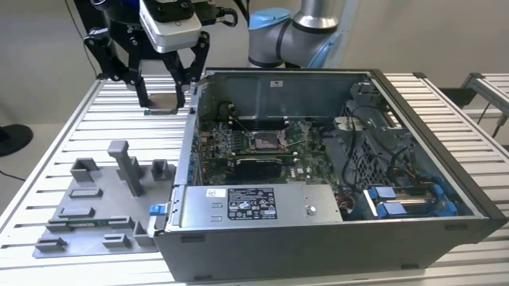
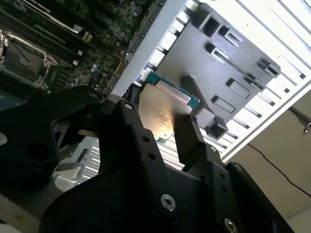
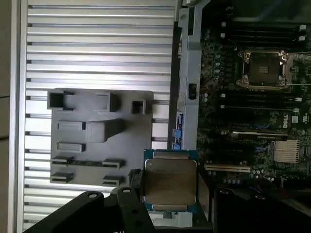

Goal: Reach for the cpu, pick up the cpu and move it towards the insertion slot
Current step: 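Pick up the cpu and move it towards the insertion slot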

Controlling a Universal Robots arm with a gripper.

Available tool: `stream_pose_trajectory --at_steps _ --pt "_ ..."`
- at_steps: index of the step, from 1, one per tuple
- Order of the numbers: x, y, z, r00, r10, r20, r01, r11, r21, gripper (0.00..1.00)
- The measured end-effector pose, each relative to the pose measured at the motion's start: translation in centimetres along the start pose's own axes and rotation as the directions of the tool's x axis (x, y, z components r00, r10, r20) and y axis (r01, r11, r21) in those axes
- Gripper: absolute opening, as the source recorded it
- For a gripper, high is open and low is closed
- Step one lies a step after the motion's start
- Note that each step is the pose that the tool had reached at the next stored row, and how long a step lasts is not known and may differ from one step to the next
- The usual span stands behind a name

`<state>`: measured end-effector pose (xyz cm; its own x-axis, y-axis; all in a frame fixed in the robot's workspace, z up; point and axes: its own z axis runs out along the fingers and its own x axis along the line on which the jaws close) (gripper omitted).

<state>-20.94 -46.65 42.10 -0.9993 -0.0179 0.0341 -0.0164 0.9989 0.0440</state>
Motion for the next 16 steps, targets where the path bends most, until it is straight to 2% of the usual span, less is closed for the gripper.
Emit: stream_pose_trajectory --at_steps 16 --pt "-7.28 -0.12 -0.21 1.0 0.0 -0.0005 0.0 1.0 0.0 0.0"
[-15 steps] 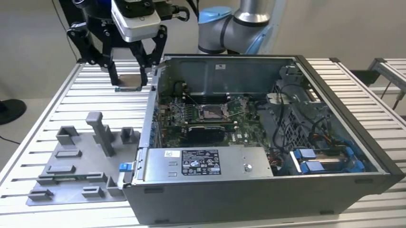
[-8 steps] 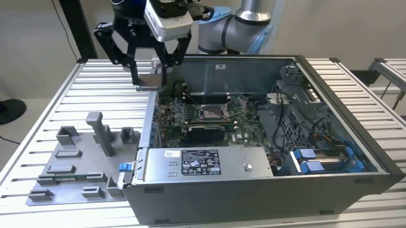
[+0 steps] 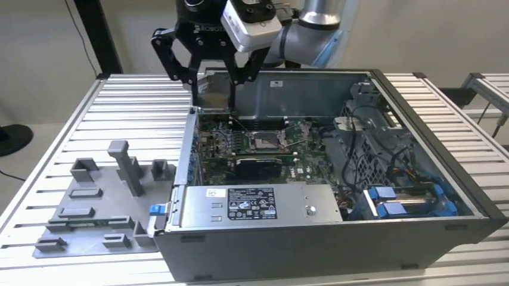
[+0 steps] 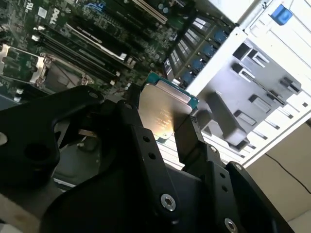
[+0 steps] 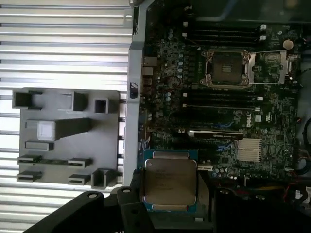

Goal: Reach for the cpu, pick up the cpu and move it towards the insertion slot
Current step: 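Pick up the cpu and move it towards the insertion slot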

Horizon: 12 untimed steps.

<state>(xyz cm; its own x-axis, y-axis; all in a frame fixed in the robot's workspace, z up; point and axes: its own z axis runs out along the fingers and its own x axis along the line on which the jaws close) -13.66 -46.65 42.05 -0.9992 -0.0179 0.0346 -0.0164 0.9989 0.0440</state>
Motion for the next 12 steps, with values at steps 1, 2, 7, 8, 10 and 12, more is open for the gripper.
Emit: stream_pose_trajectory --at_steps 1,2,7,8,10,12 --pt "-0.46 -0.01 -0.01 1.0 0.0 0.0 0.0 1.0 -0.0001 0.0" --pt "-0.91 -0.01 -0.02 1.0 0.0 -0.0001 0.0 1.0 0.0 0.0" --pt "-3.18 -0.05 -0.09 1.0 0.0 -0.0005 0.0 1.0 0.0 0.0" --pt "-3.63 -0.06 -0.1 1.0 0.0 -0.0005 0.0 1.0 0.0 0.0" --pt "-4.56 -0.07 -0.13 1.0 0.0 -0.0006 0.0 1.0 -0.0001 0.0" --pt "-5.47 -0.09 -0.15 1.0 0.0 -0.0008 0.0 1.0 -0.0001 0.0"
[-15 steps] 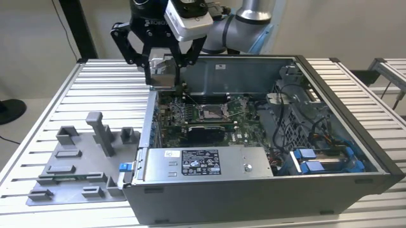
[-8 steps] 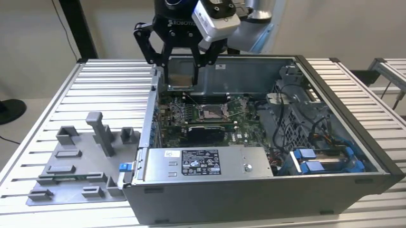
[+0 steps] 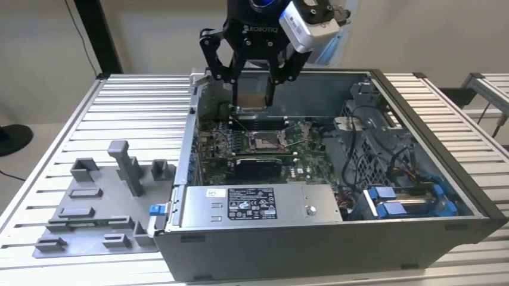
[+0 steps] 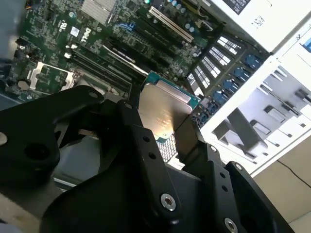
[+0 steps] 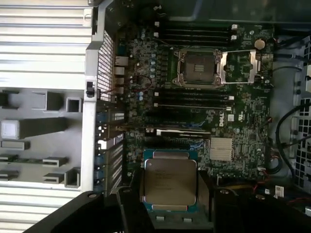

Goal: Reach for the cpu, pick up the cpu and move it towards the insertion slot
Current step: 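Pick up the cpu and move it towards the insertion slot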

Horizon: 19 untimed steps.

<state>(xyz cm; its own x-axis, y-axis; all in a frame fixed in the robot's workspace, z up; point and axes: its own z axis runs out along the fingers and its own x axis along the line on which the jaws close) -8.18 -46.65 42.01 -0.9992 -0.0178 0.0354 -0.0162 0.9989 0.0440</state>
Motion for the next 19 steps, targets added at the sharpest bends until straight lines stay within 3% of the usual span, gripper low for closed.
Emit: stream_pose_trajectory --at_steps 9,19 --pt "-3.9 -0.07 -0.14 1.0 0.0 -0.0005 0.0 1.0 0.0002 0.0" --pt "-3.98 -0.04 -0.13 1.0 0.0 -0.0004 0.0 1.0 0.0 0.0"
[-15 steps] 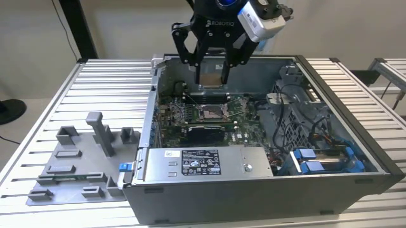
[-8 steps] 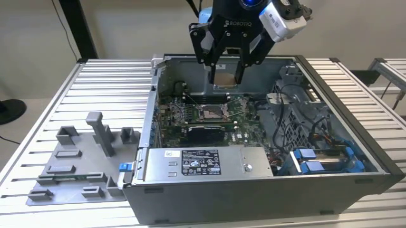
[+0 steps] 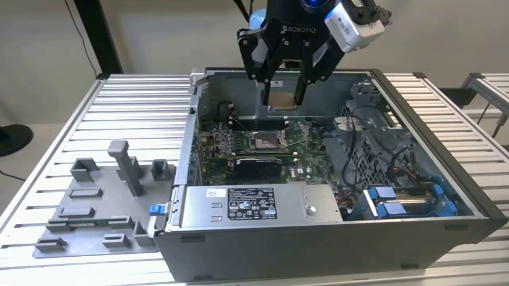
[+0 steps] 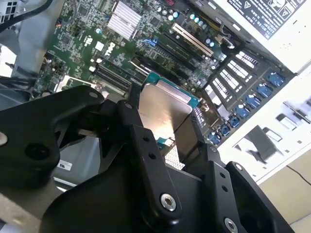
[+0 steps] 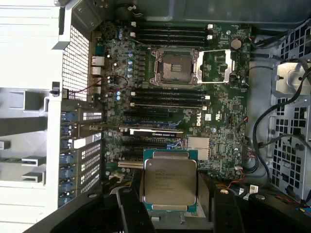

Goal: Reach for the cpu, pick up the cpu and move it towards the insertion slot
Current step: 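Pick up the cpu and move it towards the insertion slot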

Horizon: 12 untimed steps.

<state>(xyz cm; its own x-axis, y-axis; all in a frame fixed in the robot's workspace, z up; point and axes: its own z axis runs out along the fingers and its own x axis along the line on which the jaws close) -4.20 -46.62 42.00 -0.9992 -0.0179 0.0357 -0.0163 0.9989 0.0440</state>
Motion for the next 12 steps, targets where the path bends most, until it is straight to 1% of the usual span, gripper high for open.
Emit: stream_pose_trajectory --at_steps 4,6,9,12 --pt "0.0 0.03 0.0 1.0 0.0 0.0 0.0 1.0 0.0 0.0" --pt "0.0 0.15 0.0 1.0 0.0 0.0 0.0 1.0 0.0001 0.0" --pt "-0.01 0.57 0.03 1.0 0.0 0.0 0.0 1.0 0.0 0.0" --pt "-0.02 1.24 0.06 1.0 0.0 0.0 0.0 1.0 0.0001 0.0"
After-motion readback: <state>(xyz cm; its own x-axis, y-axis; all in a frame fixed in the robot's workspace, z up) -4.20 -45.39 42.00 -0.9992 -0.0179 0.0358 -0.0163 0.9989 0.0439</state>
